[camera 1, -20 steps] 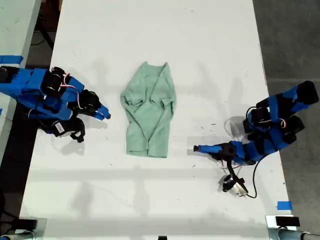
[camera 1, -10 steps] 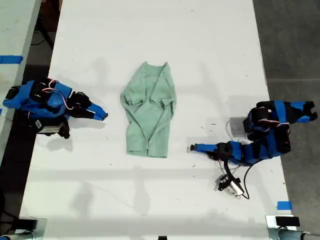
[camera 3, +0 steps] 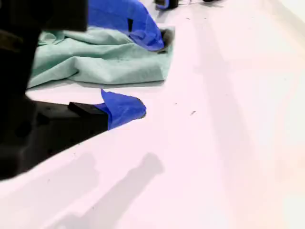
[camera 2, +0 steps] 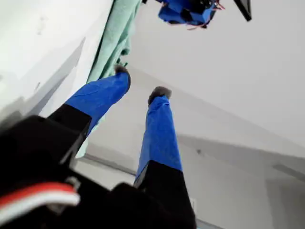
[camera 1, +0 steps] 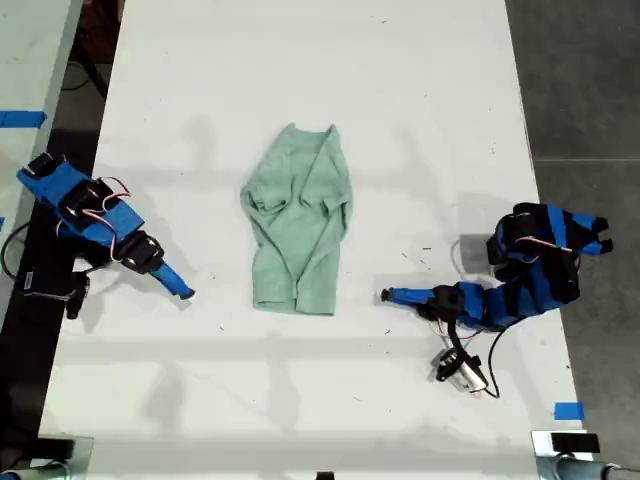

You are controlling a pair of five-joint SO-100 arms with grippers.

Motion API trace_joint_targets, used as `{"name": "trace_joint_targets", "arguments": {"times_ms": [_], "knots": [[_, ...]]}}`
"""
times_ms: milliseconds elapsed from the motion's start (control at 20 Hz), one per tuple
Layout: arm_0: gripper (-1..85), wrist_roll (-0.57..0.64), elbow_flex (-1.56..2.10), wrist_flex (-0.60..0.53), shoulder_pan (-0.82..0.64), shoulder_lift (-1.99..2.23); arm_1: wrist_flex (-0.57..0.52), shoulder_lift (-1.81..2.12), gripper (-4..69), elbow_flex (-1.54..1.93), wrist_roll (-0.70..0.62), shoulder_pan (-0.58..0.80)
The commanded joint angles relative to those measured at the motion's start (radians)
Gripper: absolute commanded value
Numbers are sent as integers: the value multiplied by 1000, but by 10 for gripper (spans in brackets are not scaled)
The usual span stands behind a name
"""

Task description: Fold t shirt

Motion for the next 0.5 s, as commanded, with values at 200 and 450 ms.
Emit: {"name": "trace_joint_targets", "arguments": {"times_ms": [200,450], "knots": [[190,-12,12,-17,181,6,72,31,127,-52,5,46],[190,-11,12,-17,212,6,78,31,125,-44,101,61]]}}
